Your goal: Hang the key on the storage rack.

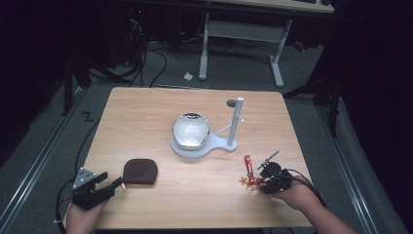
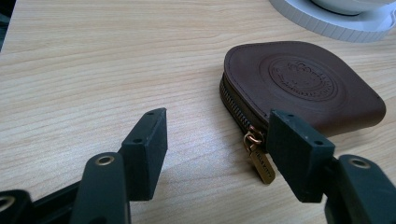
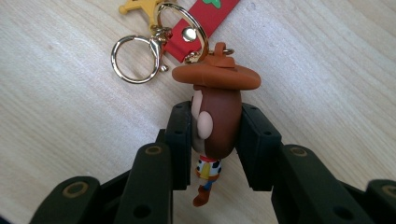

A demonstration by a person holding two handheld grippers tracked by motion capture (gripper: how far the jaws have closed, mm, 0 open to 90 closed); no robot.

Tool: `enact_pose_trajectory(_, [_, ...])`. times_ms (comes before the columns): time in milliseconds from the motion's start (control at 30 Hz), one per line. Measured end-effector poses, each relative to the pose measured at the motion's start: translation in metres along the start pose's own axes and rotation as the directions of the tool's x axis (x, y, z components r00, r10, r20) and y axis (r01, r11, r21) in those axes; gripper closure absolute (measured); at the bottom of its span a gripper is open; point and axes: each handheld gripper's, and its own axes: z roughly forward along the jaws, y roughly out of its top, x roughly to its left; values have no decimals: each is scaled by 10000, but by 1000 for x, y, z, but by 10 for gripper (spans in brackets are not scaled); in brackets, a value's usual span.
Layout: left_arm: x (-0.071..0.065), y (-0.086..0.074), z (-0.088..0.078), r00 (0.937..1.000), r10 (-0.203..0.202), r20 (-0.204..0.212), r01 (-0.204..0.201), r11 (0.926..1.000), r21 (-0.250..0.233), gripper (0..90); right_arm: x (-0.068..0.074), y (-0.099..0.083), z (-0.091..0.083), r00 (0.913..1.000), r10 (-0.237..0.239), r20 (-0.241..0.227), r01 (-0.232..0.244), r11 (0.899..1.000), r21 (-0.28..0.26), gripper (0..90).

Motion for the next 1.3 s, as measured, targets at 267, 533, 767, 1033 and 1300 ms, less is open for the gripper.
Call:
enact_pose_trajectory(267, [-1, 0, 1, 10000, 17, 37, -17, 10000, 31, 389, 1, 2, -20, 9995, 302, -41, -301, 9995, 95, 678])
enact_pose_trajectory(533, [0, 0, 1, 10000, -4, 53, 4, 10000, 24, 389, 2, 4, -35, 9999, -132, -96, 132, 9999, 73, 678])
enact_pose_trajectory(767, [-1, 0, 1, 9999, 37, 93, -38, 10000, 75, 389, 4, 10, -51, 9997, -234, -83, 235, 9997, 100, 678])
enact_pose_trajectory(1033, [-1, 0, 1, 9999, 32, 121, -33, 10000, 80, 389, 1, 16, -76, 9997, -208, 85, 209, 9998, -32, 678])
enact_pose_trajectory(1300, [-1, 0, 1, 9999, 49, 158, -50, 10000, 84, 389, -3, 20, -103, 9992, -178, 358, 186, 9996, -218, 678])
